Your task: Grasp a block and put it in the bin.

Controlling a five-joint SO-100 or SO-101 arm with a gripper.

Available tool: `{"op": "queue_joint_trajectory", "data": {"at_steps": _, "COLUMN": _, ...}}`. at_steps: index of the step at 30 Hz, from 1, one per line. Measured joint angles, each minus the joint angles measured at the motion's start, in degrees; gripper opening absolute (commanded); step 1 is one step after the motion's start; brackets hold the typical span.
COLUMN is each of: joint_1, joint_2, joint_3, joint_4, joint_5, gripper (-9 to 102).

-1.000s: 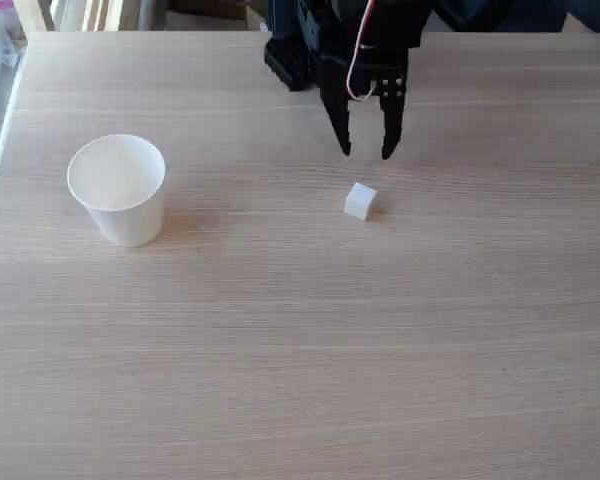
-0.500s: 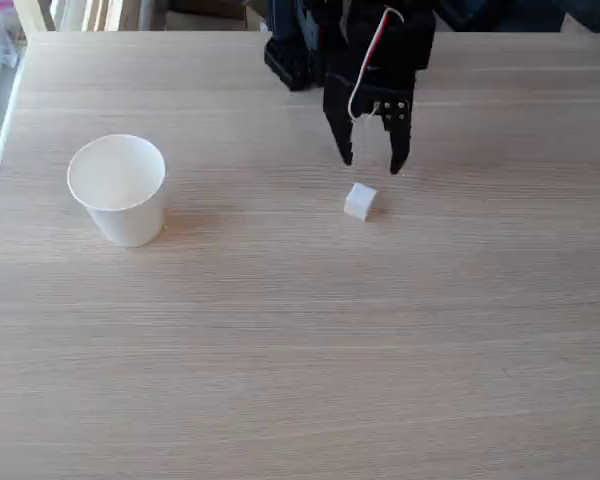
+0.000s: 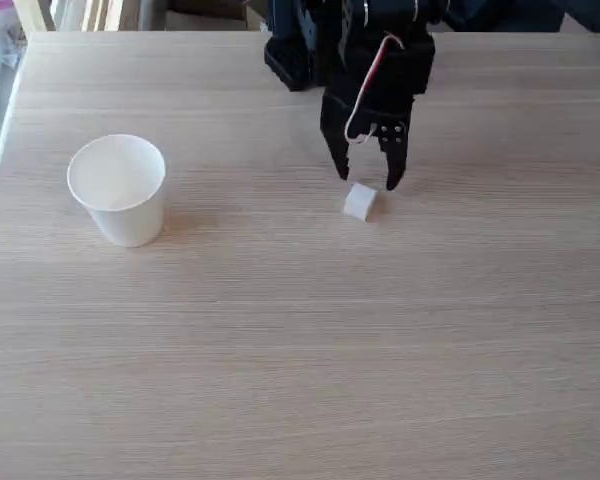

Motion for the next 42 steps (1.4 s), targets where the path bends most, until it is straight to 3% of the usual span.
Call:
{"op": "queue_joint_trajectory", "data": {"at_steps": 23, "joint_1": 2.2, "joint_2": -11.1, "joint_3": -8.3, "joint_4": -1.1, "joint_5": -0.5, "gripper": 29}}
{"op": "queue_joint_trajectory", "data": {"at_steps": 33, "joint_1": 2.5, "joint_2": -11.5, "joint_3": -8.3, "joint_4": -1.5, "joint_5": -2.0, "gripper": 3}}
{"op": "queue_joint_trajectory", "data": {"at_steps": 42, "joint_1": 4.1, "joint_2": -6.3, "joint_3": -8.3, "joint_4": -3.7, "joint_5": -4.9, "gripper": 0}}
